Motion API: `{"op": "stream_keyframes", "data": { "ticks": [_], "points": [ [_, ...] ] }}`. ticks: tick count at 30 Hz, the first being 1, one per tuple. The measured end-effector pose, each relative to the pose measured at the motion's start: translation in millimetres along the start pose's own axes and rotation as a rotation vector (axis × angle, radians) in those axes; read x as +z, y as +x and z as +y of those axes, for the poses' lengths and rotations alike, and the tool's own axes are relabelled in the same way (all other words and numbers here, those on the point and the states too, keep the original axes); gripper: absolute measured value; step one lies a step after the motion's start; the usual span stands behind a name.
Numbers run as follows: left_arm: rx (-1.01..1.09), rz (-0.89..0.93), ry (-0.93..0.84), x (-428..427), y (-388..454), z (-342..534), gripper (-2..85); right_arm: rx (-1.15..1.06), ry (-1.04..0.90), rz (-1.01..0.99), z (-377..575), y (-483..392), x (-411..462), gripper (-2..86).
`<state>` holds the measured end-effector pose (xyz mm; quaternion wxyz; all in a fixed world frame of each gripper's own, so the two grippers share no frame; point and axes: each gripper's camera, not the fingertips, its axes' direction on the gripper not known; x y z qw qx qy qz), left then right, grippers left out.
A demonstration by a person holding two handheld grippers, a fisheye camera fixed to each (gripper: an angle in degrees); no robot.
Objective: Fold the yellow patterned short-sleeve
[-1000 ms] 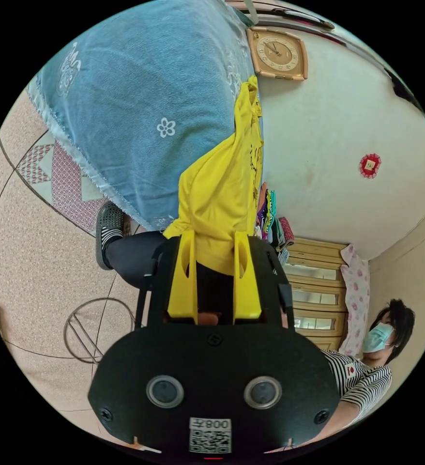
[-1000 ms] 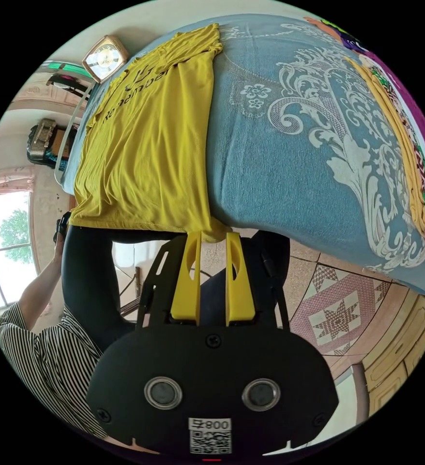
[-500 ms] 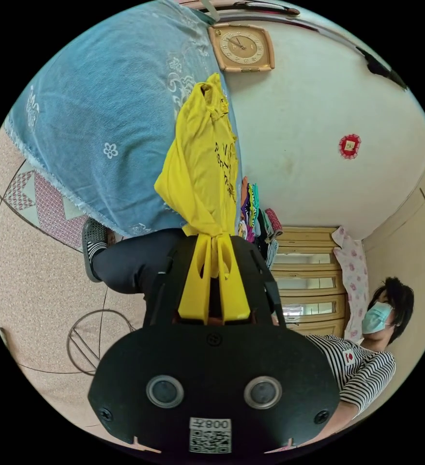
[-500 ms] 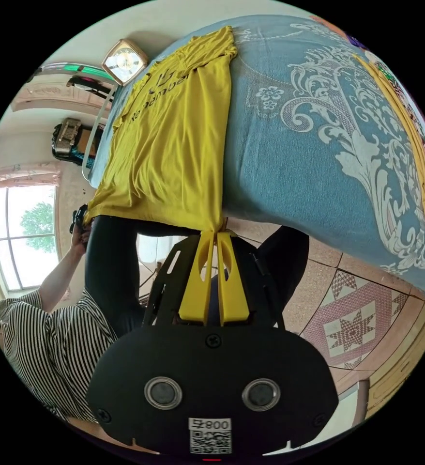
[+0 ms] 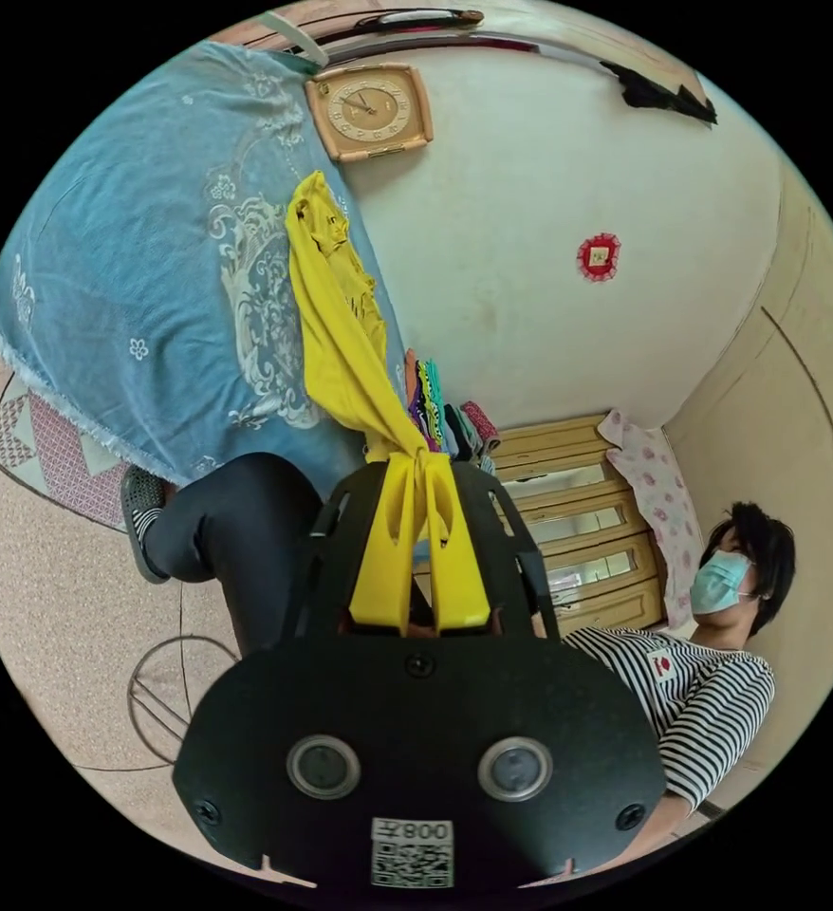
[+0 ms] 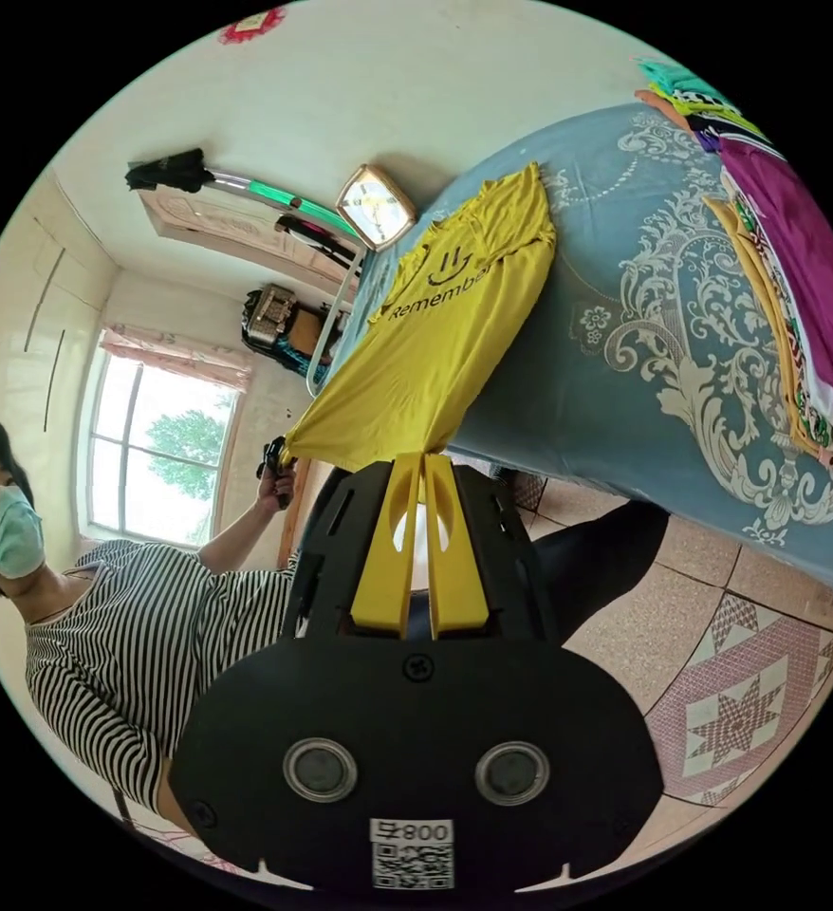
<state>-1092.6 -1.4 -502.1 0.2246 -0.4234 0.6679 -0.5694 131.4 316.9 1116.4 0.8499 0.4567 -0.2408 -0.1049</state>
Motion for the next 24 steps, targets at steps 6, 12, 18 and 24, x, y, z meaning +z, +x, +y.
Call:
{"op": "stream_keyframes", "data": {
  "ticks": [6,12,18,24],
  "points": [
    [0.045,0.013,-0.04,-5.2,20.3,8.0,1.8,-0.047,0.027,-0.006,15.4,-9.9,-34.3,0.2],
    [0.033,0.016,-0.079,-12.9,25.3,25.4,1.7,-0.039,0.01,0.005,38.3,-9.2,-52.8,0.2],
    [0.005,0.038,-0.114,-10.7,22.6,37.8,1.7,-0.005,-0.01,-0.02,52.9,-1.2,-50.8,0.2],
    [-0.014,0.04,-0.141,-7.2,21.0,40.2,1.7,0.026,-0.014,-0.023,60.2,4.2,-54.1,0.2]
  ]
}}
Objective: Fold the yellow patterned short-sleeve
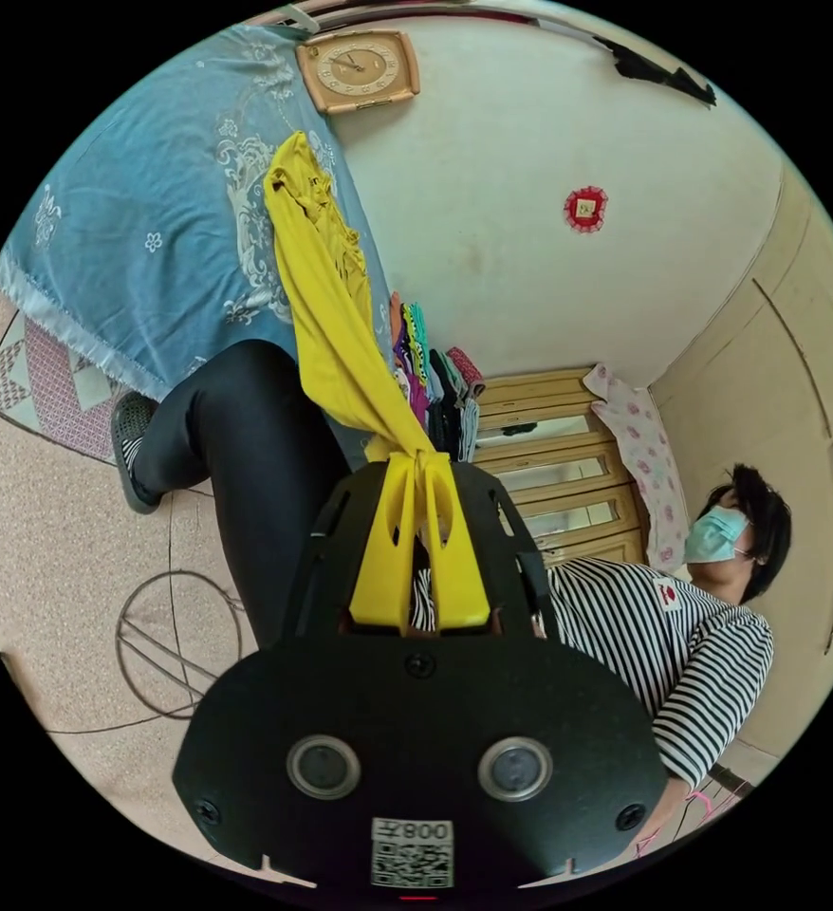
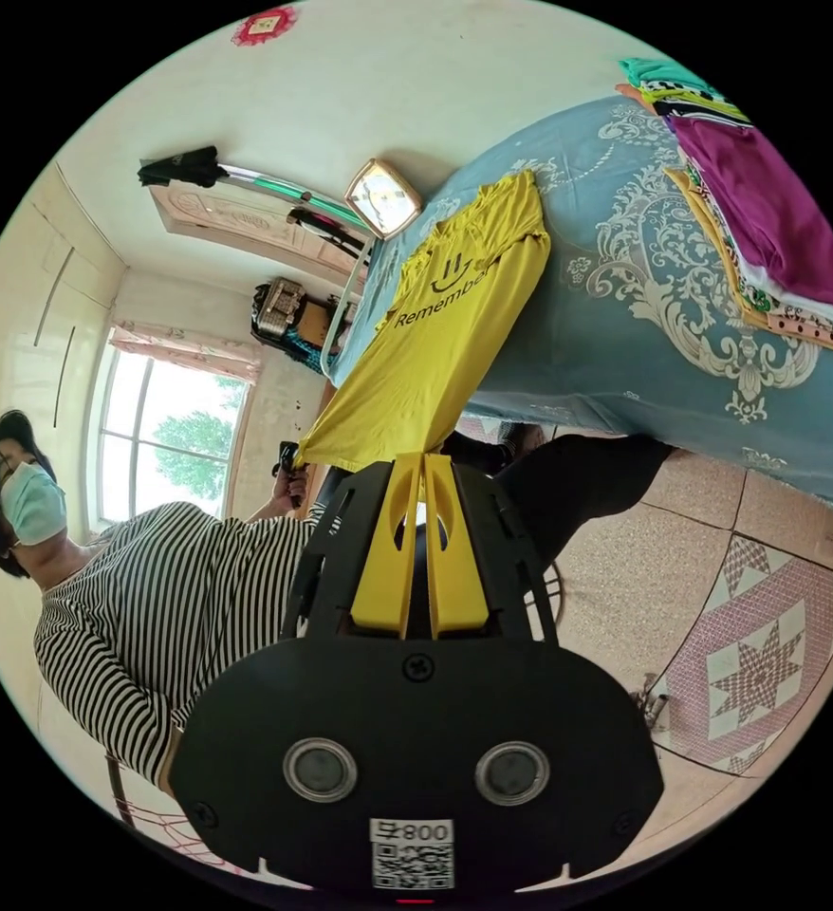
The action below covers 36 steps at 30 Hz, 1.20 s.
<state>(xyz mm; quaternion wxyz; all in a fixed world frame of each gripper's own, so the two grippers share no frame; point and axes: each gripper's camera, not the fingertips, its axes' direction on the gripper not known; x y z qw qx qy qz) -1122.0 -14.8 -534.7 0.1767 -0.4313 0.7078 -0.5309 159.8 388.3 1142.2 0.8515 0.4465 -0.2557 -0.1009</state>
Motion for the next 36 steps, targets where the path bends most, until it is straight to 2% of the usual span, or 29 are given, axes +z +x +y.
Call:
{"op": "stream_keyframes", "data": {
  "ticks": [19,28,36],
  "points": [
    [-0.038,0.049,0.053,11.9,-5.8,-82.9,1.7,0.031,0.069,-0.031,-77.8,9.3,-19.2,0.2],
    [0.027,0.053,0.086,18.7,8.4,-189.1,2.0,-0.008,0.168,-0.054,-168.2,3.9,-42.3,0.3],
    [0.09,0.025,0.095,33.9,19.2,-320.8,2.1,-0.048,0.213,-0.064,-274.1,5.0,-47.8,0.2]
  ]
}}
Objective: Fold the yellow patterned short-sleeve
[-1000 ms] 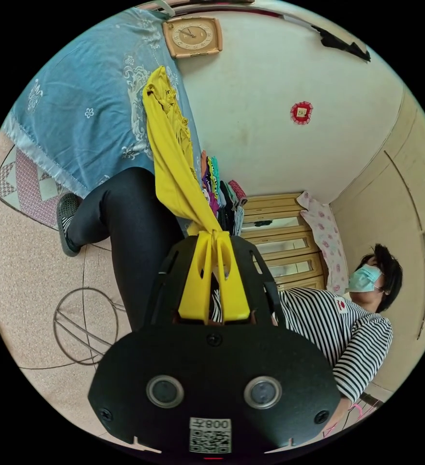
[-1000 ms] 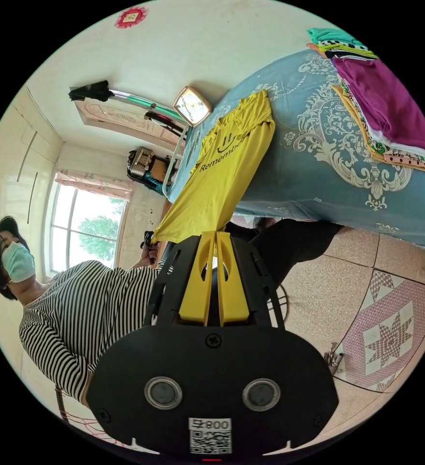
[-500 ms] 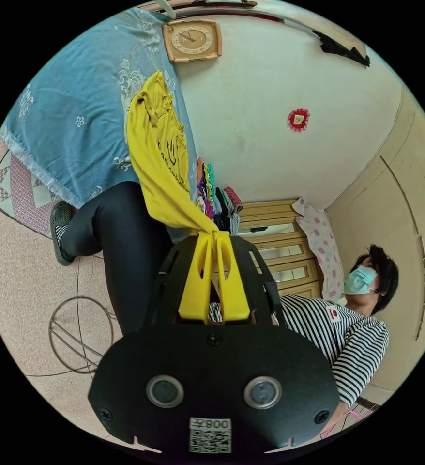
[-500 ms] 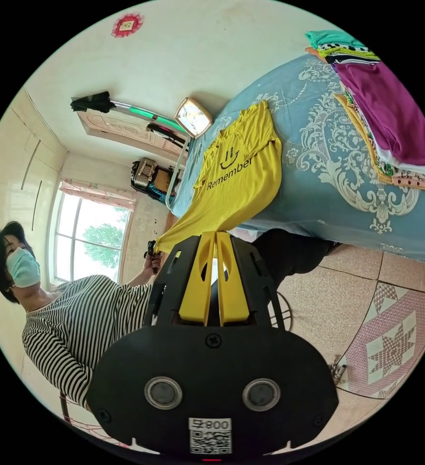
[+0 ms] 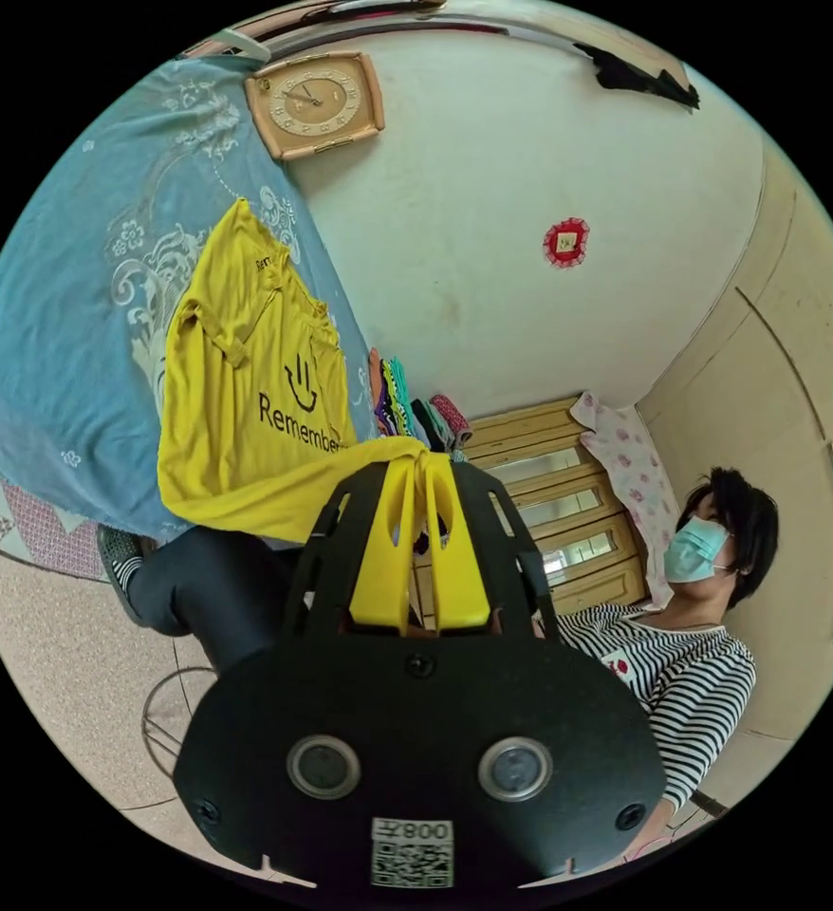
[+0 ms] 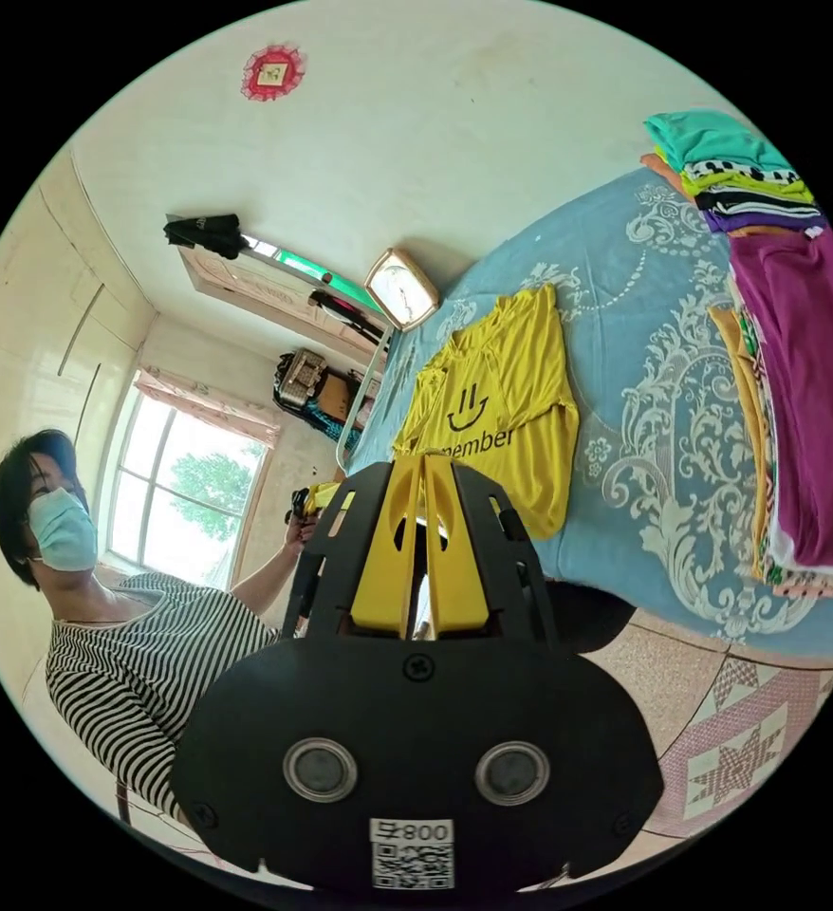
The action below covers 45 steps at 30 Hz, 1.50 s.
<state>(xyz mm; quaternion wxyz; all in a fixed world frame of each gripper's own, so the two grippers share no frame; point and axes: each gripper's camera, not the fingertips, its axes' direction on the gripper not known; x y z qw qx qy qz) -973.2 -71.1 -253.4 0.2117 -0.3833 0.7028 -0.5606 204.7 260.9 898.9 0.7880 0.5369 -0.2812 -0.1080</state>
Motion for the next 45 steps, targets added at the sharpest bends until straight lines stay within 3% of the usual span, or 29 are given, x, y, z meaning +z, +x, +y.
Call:
{"op": "stream_keyframes", "data": {
  "ticks": [23,41,45],
  "points": [
    [-0.013,-0.143,0.035,94.1,-86.9,-362.9,1.9,0.005,-0.014,0.026,-349.2,87.1,112.6,0.3],
    [-0.13,-0.368,-0.012,159.8,-177.5,-549.2,4.6,0.236,-0.077,0.086,-499.3,187.5,205.4,0.2],
    [-0.159,-0.397,0.047,161.9,-187.1,-569.4,6.0,0.279,-0.045,0.05,-509.8,202.7,210.8,0.3]
  ]
}}
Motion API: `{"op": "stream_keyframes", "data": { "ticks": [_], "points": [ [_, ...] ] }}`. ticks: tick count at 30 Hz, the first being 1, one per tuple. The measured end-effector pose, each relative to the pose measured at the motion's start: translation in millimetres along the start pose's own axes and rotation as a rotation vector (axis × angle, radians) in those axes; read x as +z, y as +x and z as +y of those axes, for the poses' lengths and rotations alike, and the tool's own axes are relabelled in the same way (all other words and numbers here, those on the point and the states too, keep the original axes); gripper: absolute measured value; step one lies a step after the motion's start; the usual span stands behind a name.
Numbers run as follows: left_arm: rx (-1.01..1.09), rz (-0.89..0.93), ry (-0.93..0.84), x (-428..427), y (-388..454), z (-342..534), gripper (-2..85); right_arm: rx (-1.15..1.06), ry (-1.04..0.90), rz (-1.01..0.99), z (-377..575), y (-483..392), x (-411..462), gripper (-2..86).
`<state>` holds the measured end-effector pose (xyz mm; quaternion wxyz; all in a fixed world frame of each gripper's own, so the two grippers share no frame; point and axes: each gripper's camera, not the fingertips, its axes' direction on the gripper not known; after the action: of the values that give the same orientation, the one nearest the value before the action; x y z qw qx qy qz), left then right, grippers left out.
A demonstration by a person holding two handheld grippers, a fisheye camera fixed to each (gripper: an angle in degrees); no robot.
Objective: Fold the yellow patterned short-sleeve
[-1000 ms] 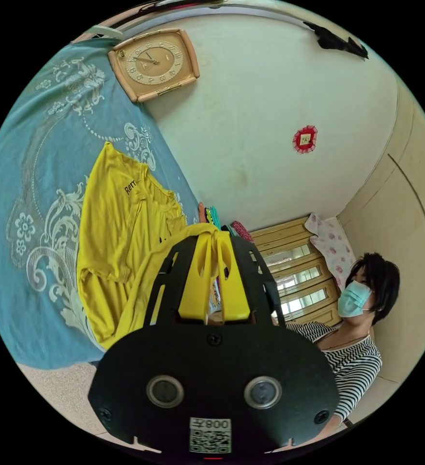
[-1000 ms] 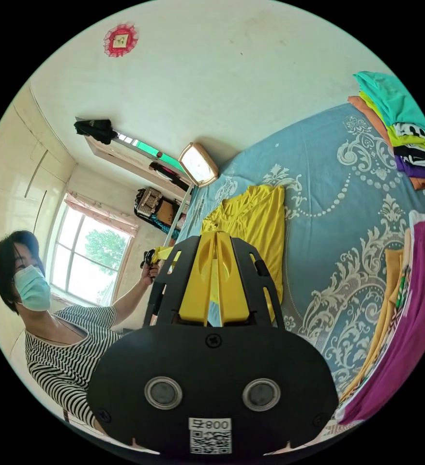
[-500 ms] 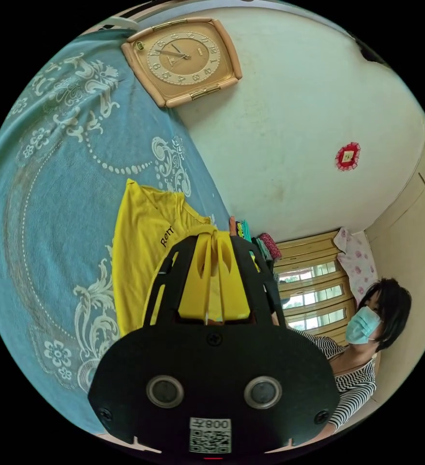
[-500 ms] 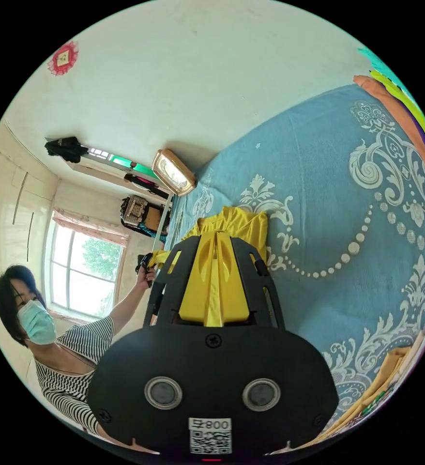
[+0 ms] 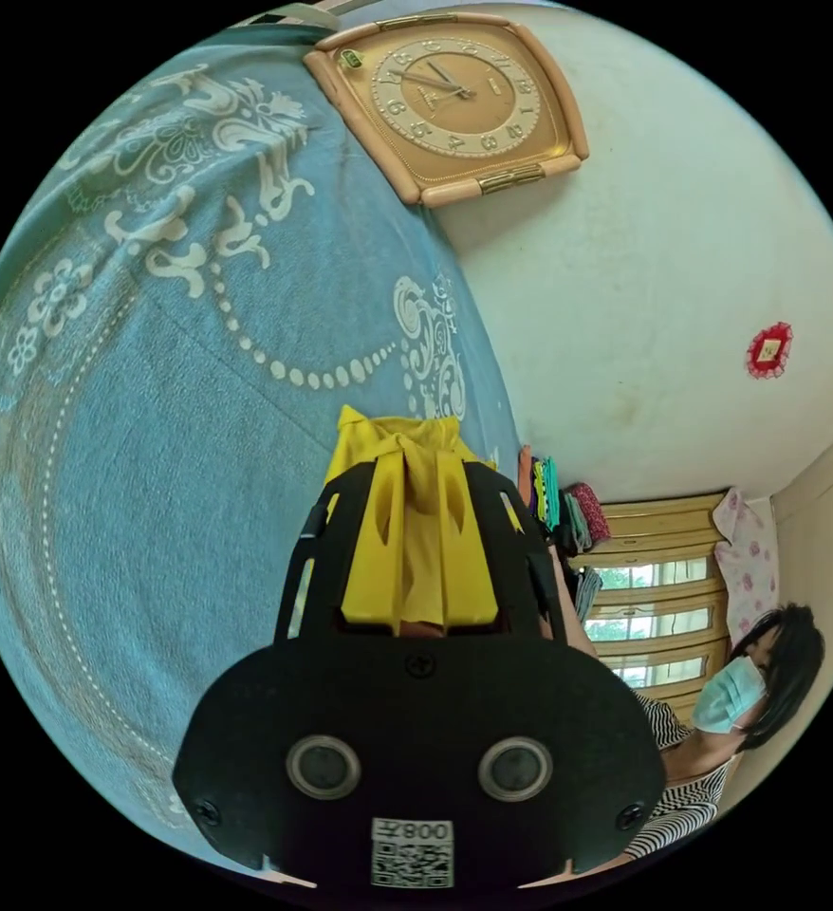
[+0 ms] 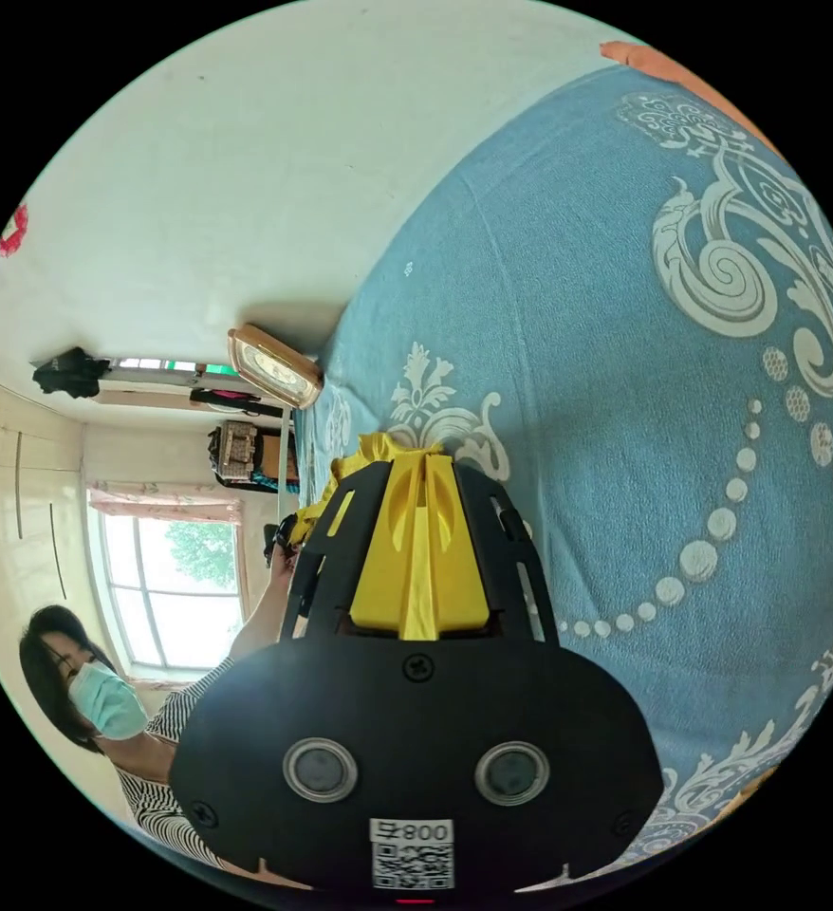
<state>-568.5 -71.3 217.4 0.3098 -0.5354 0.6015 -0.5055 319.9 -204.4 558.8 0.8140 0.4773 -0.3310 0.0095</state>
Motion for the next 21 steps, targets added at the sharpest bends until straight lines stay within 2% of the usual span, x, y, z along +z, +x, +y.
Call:
{"op": "stream_keyframes", "data": {
  "ticks": [3,6,11,14,16,17,18,21],
  "points": [
    [-0.031,0.049,0.122,-11.4,-2.7,-8.6,6.2,-0.008,0.025,-0.007,-6.0,0.0,-1.5,0.3],
    [-0.041,0.102,0.168,-16.1,-4.0,-12.4,6.0,-0.004,0.085,0.009,-8.0,-1.8,-4.4,0.4],
    [0.062,0.124,0.022,11.3,18.6,-12.1,5.5,-0.048,0.086,-0.023,-11.6,-12.9,4.9,0.4],
    [0.146,0.051,-0.114,39.0,41.0,-16.8,5.4,-0.091,0.106,0.059,-8.3,-27.8,7.5,0.4],
    [0.202,-0.054,-0.171,52.4,55.0,-21.0,5.3,-0.093,0.124,0.082,-6.4,-30.7,6.2,0.5],
    [0.246,-0.162,-0.186,57.7,64.6,-23.3,5.4,-0.097,0.14,0.086,-3.8,-32.1,4.3,0.6],
    [0.268,-0.258,-0.171,58.6,73.0,-25.3,5.6,-0.099,0.152,0.088,-2.0,-32.9,2.5,0.6],
    [0.29,-0.327,-0.045,42.2,88.0,-25.6,6.5,-0.104,0.202,0.101,9.0,-32.5,-9.7,1.0]
  ]
}}
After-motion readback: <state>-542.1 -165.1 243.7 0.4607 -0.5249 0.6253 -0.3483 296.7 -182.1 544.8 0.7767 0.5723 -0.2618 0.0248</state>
